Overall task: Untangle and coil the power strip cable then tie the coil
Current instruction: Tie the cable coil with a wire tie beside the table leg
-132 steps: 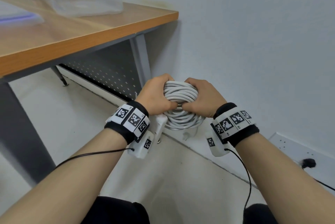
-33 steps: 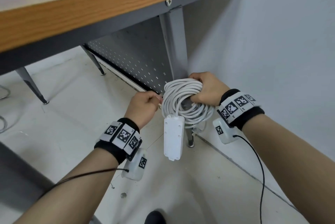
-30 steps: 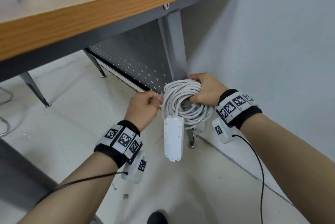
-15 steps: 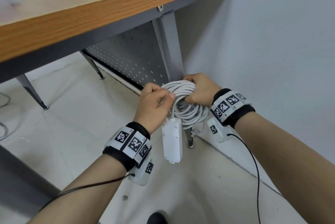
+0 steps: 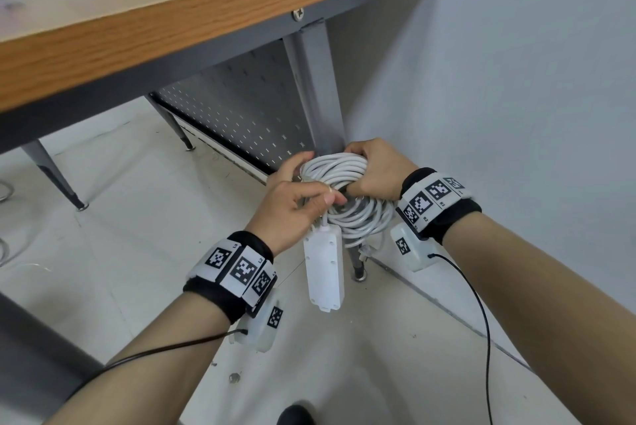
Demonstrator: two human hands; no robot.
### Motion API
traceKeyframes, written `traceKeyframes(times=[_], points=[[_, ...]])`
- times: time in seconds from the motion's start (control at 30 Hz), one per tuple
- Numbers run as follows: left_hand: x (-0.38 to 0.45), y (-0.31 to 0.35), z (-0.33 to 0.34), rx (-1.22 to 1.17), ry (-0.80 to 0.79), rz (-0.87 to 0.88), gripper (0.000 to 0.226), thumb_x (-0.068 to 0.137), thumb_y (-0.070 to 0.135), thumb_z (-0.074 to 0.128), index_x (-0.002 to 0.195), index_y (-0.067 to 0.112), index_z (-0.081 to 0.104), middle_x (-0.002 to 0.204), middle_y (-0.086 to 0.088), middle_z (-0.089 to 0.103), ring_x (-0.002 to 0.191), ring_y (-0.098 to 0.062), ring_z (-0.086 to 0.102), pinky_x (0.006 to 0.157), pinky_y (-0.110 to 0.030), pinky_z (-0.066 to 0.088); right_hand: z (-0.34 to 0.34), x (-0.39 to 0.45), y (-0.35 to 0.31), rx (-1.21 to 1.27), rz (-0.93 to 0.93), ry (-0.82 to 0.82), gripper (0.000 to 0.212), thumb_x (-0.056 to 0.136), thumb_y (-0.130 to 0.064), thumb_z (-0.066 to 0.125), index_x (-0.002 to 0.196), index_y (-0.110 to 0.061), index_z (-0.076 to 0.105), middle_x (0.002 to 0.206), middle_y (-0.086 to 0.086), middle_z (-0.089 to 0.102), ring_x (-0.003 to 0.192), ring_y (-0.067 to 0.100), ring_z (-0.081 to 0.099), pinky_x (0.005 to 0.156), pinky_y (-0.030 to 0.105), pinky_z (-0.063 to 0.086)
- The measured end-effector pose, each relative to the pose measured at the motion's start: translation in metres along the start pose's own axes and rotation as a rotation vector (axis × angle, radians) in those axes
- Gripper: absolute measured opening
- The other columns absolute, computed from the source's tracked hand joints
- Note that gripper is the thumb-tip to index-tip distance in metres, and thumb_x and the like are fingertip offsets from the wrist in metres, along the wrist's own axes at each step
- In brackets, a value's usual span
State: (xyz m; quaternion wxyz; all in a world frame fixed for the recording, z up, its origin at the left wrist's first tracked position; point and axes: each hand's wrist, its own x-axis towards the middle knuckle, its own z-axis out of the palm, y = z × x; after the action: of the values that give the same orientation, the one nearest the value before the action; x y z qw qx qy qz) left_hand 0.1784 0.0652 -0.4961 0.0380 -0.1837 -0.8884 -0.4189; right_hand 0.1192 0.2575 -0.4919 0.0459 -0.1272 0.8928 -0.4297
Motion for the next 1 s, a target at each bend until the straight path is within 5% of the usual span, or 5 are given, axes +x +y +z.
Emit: traceKeyframes(times=[0.27, 0.43, 0.57, 0.7, 1.0], points=[[0.0, 0.002, -0.002, 0.03, 0.047, 0.002, 0.02, 0.09, 0.023, 0.068, 0.088, 0.043, 0.07, 0.093, 0.01, 0.039, 0.104, -0.018, 0.043, 0.098, -0.02, 0.033, 0.0, -0.001, -0.002, -0.008, 0.0, -0.004, 0.034, 0.067, -0.001, 0.075, 0.095, -0.016, 0.066, 0.08, 0.003, 0.071, 0.07, 0.02, 0.07, 0.07, 0.036, 0.061], [0.001, -0.001, 0.001, -0.109, 0.079, 0.022, 0.016, 0.086, 0.012, 0.072, 0.096, 0.025, 0.076, 0.086, 0.003, 0.064, 0.079, 0.001, 0.056, 0.075, -0.015, 0.043, 0.0, -0.002, -0.002, 0.003, -0.001, -0.01, 0.033, 0.067, -0.001, 0.075, 0.094, -0.017, 0.066, 0.08, 0.005, 0.072, 0.071, 0.021, 0.071, 0.069, 0.036, 0.061], [0.001, -0.004, 0.0, -0.254, 0.099, 0.01, 0.01, 0.085, 0.013, 0.073, 0.092, 0.018, 0.078, 0.082, -0.009, 0.074, 0.075, -0.02, 0.068, 0.076, -0.031, 0.055, 0.0, -0.002, -0.002, 0.01, -0.005, -0.012, 0.032, 0.068, 0.001, 0.074, 0.092, -0.018, 0.066, 0.078, 0.006, 0.072, 0.068, 0.023, 0.071, 0.064, 0.034, 0.061], [-0.001, 0.0, -0.001, -0.428, 0.07, -0.019, 0.012, 0.089, 0.006, 0.067, 0.085, 0.013, 0.077, 0.072, -0.011, 0.072, 0.063, -0.016, 0.064, 0.062, -0.026, 0.054, 0.0, -0.002, -0.002, 0.011, -0.005, -0.013, 0.031, 0.068, 0.002, 0.073, 0.091, -0.018, 0.066, 0.075, 0.004, 0.07, 0.064, 0.02, 0.069, 0.061, 0.031, 0.059], [-0.005, 0.008, 0.0, -0.701, 0.075, -0.109, 0.005, 0.086, 0.001, 0.069, 0.09, 0.003, 0.071, 0.089, -0.017, 0.075, 0.083, -0.029, 0.074, 0.069, -0.028, 0.059, -0.001, 0.0, -0.001, 0.015, -0.003, -0.028, 0.03, 0.067, 0.0, 0.075, 0.089, -0.018, 0.065, 0.075, 0.004, 0.071, 0.062, 0.015, 0.067, 0.061, 0.03, 0.058]])
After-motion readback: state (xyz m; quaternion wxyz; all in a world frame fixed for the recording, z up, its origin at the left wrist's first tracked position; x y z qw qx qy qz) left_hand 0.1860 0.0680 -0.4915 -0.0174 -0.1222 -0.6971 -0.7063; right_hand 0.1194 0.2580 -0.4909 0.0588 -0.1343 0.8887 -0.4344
